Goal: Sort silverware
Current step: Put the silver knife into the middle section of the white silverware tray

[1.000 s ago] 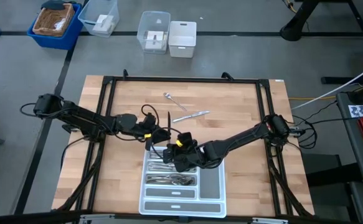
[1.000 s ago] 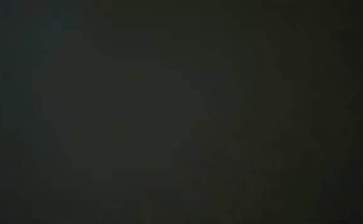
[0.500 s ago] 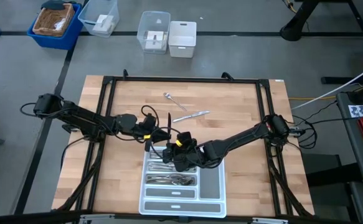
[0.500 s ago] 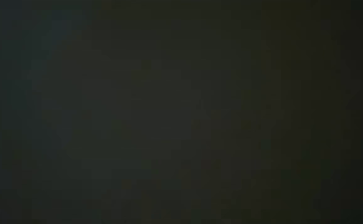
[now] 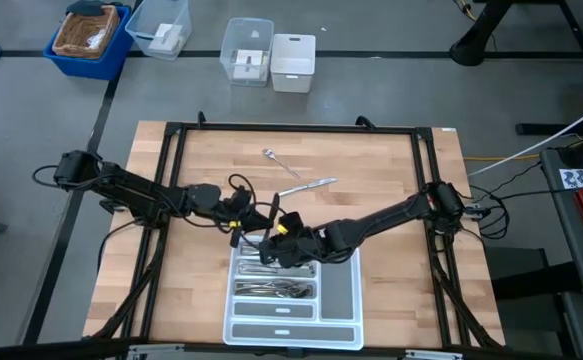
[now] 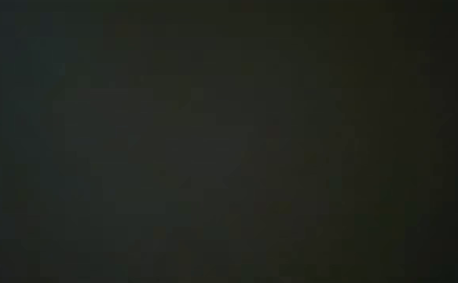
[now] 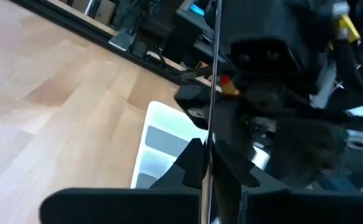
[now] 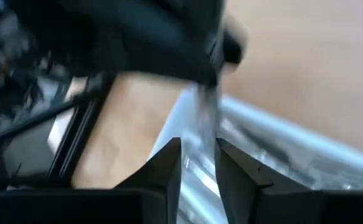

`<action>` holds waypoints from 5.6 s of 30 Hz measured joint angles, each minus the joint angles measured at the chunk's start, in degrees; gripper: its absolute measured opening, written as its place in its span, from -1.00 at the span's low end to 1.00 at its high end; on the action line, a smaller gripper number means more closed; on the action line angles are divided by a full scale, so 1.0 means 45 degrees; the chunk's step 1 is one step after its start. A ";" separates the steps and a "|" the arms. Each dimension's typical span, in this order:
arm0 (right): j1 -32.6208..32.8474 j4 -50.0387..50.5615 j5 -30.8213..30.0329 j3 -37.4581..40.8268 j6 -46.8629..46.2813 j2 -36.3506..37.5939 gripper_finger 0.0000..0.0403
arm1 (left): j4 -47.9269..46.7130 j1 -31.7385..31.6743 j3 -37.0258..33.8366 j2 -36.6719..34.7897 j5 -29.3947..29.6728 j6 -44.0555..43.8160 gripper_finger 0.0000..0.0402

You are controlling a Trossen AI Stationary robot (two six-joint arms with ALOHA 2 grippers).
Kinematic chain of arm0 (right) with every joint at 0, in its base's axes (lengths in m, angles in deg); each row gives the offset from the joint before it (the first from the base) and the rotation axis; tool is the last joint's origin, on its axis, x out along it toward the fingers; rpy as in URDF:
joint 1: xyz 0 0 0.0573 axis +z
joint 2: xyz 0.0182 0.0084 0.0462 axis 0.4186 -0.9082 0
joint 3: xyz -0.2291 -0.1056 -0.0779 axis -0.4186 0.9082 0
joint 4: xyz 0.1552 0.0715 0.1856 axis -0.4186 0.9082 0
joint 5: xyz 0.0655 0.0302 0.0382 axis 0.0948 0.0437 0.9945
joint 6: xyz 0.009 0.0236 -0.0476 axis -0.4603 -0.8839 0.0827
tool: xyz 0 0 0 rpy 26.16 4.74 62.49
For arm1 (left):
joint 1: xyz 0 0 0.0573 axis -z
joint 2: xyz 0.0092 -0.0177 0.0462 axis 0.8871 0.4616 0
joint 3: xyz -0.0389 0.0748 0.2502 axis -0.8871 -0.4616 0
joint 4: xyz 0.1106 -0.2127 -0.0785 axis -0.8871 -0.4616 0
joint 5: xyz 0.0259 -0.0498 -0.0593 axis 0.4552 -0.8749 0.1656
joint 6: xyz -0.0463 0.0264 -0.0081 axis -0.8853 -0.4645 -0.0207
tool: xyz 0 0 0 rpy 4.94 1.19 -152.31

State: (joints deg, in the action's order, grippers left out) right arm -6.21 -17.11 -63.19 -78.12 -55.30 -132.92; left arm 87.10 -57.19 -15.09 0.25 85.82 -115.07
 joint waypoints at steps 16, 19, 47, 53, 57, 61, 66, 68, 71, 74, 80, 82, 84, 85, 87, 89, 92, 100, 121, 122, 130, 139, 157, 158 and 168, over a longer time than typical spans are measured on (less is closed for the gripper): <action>0.0923 0.4981 0.0777 -0.0010 0.0024 0.2596 -0.58 | -0.2712 0.0506 0.0000 0.0000 -0.2318 0.2019 -0.97; 0.0881 0.5871 0.0508 -0.0010 0.0006 0.2959 -0.59 | -0.2936 0.1087 0.0000 0.0000 -0.2420 0.2356 -0.97; 0.0795 0.7562 0.1611 0.0000 0.2100 0.3837 -0.59 | -0.1190 0.2919 0.0723 0.3846 0.0350 0.5514 -0.67; 0.0790 0.7703 0.1611 0.0000 0.2811 0.3837 -0.59 | -0.1084 0.2883 0.1316 0.4201 0.0423 0.4599 -0.52; 0.0777 0.8341 0.1560 0.0010 0.3921 0.3978 -0.59 | -0.1013 0.2560 0.1992 0.3979 0.0815 0.3982 -0.50; 0.0583 0.9429 0.0881 0.0005 0.4789 0.4313 -0.59 | -0.1112 0.1799 0.2742 0.3980 0.1925 0.3610 -0.52; 0.0070 1.1062 -0.0207 0.0005 0.5678 0.4666 -0.59 | -0.1117 0.0329 0.3595 0.3998 0.2291 0.4874 -0.54; -0.0309 1.1568 -0.0477 0.0005 0.5855 0.4740 -0.59 | -0.1055 -0.0349 0.3920 0.4134 0.2301 0.5435 -0.54; -0.0993 1.2041 -0.0520 0.0005 0.6337 0.4764 -0.59 | -0.1096 -0.1352 0.4266 0.4500 0.2304 0.5983 -0.54; -0.1714 1.2086 -0.0415 0.0005 0.7105 0.4764 -0.59 | -0.1207 -0.2273 0.4594 0.5120 0.2295 0.6031 -0.54; -0.3270 1.2016 0.0344 0.0005 0.9131 0.4764 -0.59 | -0.2010 -0.3770 0.5518 0.6704 0.1579 0.5947 -0.54; -0.3816 1.2003 0.0657 0.0005 0.9751 0.4764 -0.59 | -0.2816 -0.4115 0.6105 0.7229 0.1293 0.5966 -0.54; -0.4292 1.1999 0.0960 0.0005 1.0281 0.4764 -0.59 | -0.3863 -0.4356 0.6673 0.7678 0.1009 0.6051 -0.54; -0.4564 1.1987 0.1069 0.0005 1.0462 0.4764 -0.59 | -0.4285 -0.4448 0.7027 0.7922 0.0850 0.6144 -0.54; -0.5003 1.1908 0.1298 0.0005 1.0775 0.4764 -0.59 | -0.5112 -0.4572 0.7649 0.8339 0.0619 0.6500 -0.54; -0.5425 1.1900 0.1380 0.0005 1.1016 0.4764 -0.59 | -0.5814 -0.4629 0.8265 0.8761 0.0570 0.7022 -0.54; -0.5892 1.1899 0.1436 0.0005 1.1072 0.4764 -0.59 | -0.6846 -0.4701 0.9073 0.9249 0.0553 0.7587 -0.54; -0.6471 1.1885 0.1849 0.0005 1.1447 0.4764 -0.59 | -0.9498 -0.5044 1.0317 1.0025 0.0514 0.7991 -0.54; -0.6461 1.1017 0.1851 0.0005 1.1720 0.4759 -0.59 | -1.0548 -0.5144 1.0382 1.0205 0.0046 0.8291 -0.54; -0.6461 1.1013 0.1852 0.0005 1.1720 0.4759 -0.59 | -1.0768 -0.5144 1.0382 1.0205 0.0053 0.8304 -0.54; -0.6459 1.1020 0.1854 0.0005 1.1730 0.4759 -0.59 | -1.1943 -0.5168 1.0423 1.0147 0.0067 0.8453 -0.55; -0.6461 1.1025 0.1854 0.0005 1.2400 0.4755 -0.59 | -1.3154 -0.5168 1.0423 1.0097 0.0067 0.8968 -0.85; -0.6458 1.1074 0.1854 0.0005 1.2701 0.4755 -0.59 | -1.5866 -0.5052 1.0468 0.9518 0.0127 0.9208 -0.65; -0.6460 1.1074 0.1854 0.0005 1.2701 0.4755 -0.59 | -1.5945 -0.5019 1.0611 0.9523 0.0140 0.9227 -0.63; -0.6457 1.1074 0.1854 0.0005 1.2701 0.4755 -0.59 | -1.5113 -0.4984 1.1395 0.9651 0.0174 0.9299 -0.47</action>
State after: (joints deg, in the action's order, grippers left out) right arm -35.27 32.72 -54.85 -78.10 1.85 -111.53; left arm 19.09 -79.62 36.19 43.68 86.60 -73.23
